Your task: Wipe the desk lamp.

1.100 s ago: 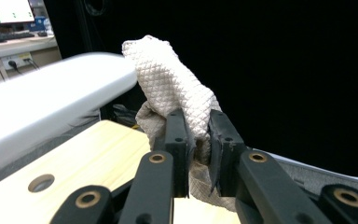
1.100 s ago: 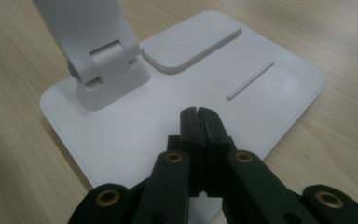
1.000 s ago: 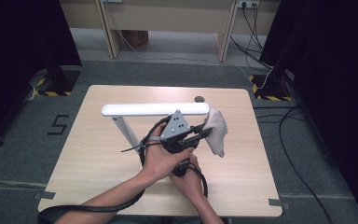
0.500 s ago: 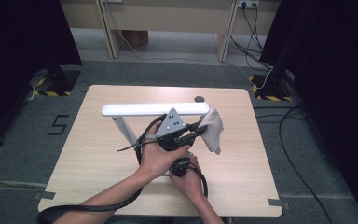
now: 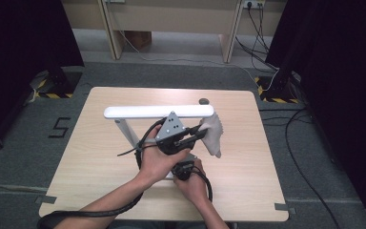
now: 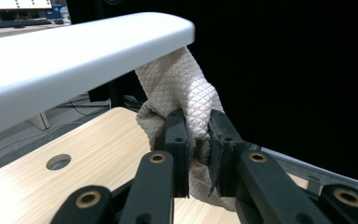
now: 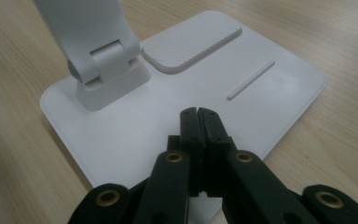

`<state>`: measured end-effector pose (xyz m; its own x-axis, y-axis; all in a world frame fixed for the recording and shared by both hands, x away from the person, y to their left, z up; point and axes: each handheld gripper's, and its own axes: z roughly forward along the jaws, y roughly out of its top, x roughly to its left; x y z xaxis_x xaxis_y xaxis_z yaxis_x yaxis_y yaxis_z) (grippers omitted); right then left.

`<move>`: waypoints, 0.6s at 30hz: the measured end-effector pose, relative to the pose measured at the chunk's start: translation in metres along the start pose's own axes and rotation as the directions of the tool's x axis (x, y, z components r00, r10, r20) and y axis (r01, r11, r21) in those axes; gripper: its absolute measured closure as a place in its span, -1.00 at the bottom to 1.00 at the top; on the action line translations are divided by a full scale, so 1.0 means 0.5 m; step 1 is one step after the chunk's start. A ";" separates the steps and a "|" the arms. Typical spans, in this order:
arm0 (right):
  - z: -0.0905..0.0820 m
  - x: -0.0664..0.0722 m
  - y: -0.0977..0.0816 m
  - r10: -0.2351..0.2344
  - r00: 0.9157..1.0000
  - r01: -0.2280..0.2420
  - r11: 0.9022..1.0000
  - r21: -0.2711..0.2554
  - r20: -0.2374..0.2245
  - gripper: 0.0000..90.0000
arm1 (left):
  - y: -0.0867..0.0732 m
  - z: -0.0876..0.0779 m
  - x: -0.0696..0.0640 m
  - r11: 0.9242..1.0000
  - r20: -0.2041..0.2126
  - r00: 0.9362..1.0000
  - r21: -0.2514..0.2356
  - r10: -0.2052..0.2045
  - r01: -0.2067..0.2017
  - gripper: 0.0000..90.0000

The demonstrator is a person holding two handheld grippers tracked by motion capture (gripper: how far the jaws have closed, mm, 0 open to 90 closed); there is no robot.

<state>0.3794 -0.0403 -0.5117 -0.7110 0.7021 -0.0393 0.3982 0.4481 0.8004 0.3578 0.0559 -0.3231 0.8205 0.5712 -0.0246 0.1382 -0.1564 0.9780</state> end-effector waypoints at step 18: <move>0.000 0.000 0.000 0.001 1.000 -0.001 1.000 0.002 0.003 1.00 | 0.014 -0.027 0.005 0.997 -0.023 1.000 -0.069 -0.017 0.015 0.78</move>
<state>0.3792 -0.0403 -0.5115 -0.7088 0.7042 -0.0399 0.4003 0.4482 0.7993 0.3535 0.0673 -0.3133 0.8052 0.5919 -0.0365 0.1119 -0.0912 0.9895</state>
